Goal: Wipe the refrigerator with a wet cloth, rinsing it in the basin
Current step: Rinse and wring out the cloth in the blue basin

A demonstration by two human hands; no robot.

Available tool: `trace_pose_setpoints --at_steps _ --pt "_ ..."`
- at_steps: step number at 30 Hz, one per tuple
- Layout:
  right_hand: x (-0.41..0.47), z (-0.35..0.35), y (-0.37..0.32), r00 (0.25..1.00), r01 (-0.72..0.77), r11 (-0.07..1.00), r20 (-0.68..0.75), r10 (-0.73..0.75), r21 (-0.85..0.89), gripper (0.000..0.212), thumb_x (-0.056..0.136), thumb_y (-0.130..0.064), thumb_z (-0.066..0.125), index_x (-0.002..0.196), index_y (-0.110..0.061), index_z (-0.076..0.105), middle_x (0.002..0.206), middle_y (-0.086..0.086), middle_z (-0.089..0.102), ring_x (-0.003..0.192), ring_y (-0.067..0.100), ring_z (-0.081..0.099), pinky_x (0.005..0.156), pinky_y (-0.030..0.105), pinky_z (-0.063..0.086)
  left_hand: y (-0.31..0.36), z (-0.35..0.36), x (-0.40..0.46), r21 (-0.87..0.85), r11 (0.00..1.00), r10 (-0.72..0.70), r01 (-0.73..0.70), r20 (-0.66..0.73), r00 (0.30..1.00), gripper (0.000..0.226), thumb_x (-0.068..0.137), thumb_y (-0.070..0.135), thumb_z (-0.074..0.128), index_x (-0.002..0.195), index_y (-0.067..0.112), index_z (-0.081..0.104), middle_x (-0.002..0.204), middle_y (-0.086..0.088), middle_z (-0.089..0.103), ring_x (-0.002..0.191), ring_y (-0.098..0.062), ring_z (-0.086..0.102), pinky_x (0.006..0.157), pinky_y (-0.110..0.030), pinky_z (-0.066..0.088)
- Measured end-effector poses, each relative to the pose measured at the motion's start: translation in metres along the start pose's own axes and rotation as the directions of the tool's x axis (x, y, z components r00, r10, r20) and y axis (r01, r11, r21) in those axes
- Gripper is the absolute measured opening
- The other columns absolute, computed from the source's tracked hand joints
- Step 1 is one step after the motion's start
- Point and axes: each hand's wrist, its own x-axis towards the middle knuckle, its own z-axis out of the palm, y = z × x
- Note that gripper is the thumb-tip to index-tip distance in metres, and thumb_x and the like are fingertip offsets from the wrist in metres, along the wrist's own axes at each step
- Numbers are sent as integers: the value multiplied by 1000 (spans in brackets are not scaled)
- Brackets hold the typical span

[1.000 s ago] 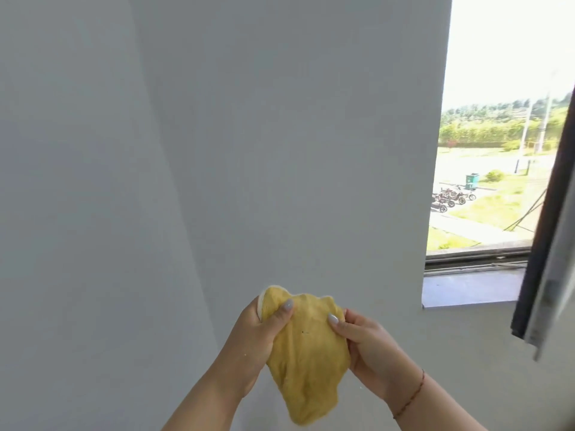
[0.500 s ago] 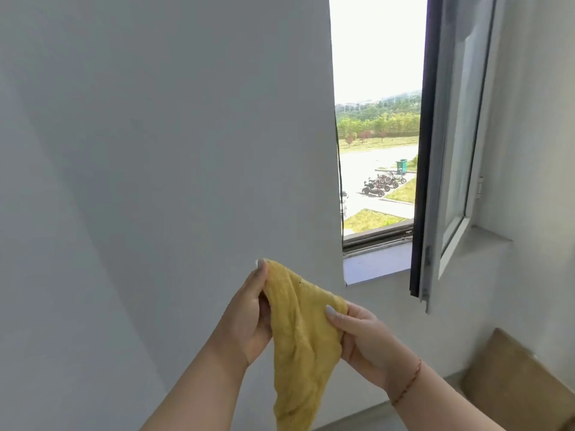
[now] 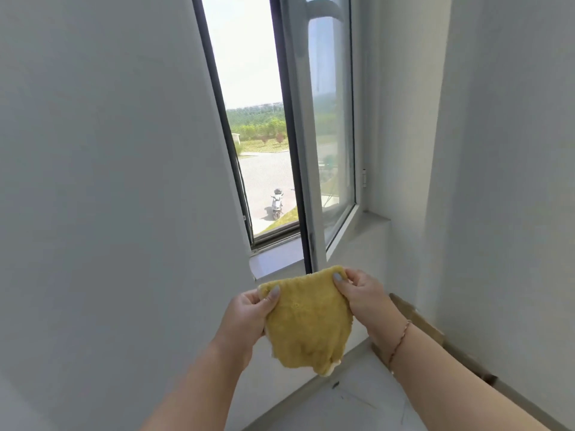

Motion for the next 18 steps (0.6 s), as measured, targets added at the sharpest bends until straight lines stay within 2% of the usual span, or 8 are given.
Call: trace_pose_setpoints --at_steps 2,4,7,10,11,13,15,18 --pt "-7 -23 2 998 -25 999 -52 26 26 19 98 -28 50 108 -17 62 97 0 65 88 14 63 64 21 50 2 19 0 -34 999 -20 22 52 998 30 93 28 60 102 2 71 96 -17 73 84 -29 71 67 -36 57" --pt "-18 -45 4 994 -45 997 -95 50 63 20 97 -28 54 110 -15 62 99 3 66 90 17 63 67 25 51 3 37 0 -163 981 -82 105 141 987 27 98 22 51 99 3 71 88 -16 68 77 -27 67 68 -38 55" --pt "-38 -67 6 991 -39 995 -125 51 96 31 85 -26 70 112 -13 60 105 9 68 90 20 67 64 26 53 5 61 -4 -321 914 -138 248 328 935 24 95 17 47 96 3 66 75 -12 65 66 -25 65 66 -36 53" --pt "-62 -82 3 976 -12 992 -214 39 128 47 72 -15 81 112 -8 58 104 13 67 89 23 68 64 27 55 6 82 -8 -329 898 -127 294 445 887 28 96 15 48 120 3 57 100 -24 68 83 -34 68 73 -44 58" --pt "-71 -86 0 965 7 988 -260 33 152 47 71 -12 82 111 -6 58 102 13 67 86 22 69 62 26 55 6 87 -9 -320 902 -115 291 472 874 29 96 14 48 123 5 55 109 -26 66 90 -36 68 75 -46 58" --pt "-84 -90 -3 954 33 983 -300 22 178 44 70 -10 81 109 -4 60 100 14 68 83 22 69 61 25 55 6 93 -9 -290 924 -76 249 497 864 25 96 13 50 120 8 55 112 -25 66 95 -38 68 77 -48 56" --pt "-99 -95 -7 947 25 991 -320 18 129 43 73 -15 80 111 -4 62 101 14 71 92 25 69 75 33 57 5 96 -12 -259 937 -61 235 539 840 20 93 10 54 113 8 56 106 -22 67 93 -36 68 78 -47 54" --pt "-118 -96 -13 947 37 989 -322 13 146 25 86 -10 67 109 -2 65 100 16 71 95 28 68 89 45 54 2 91 -17 -251 943 -32 217 583 812 19 90 9 59 108 5 59 104 -22 66 92 -36 67 79 -47 54"
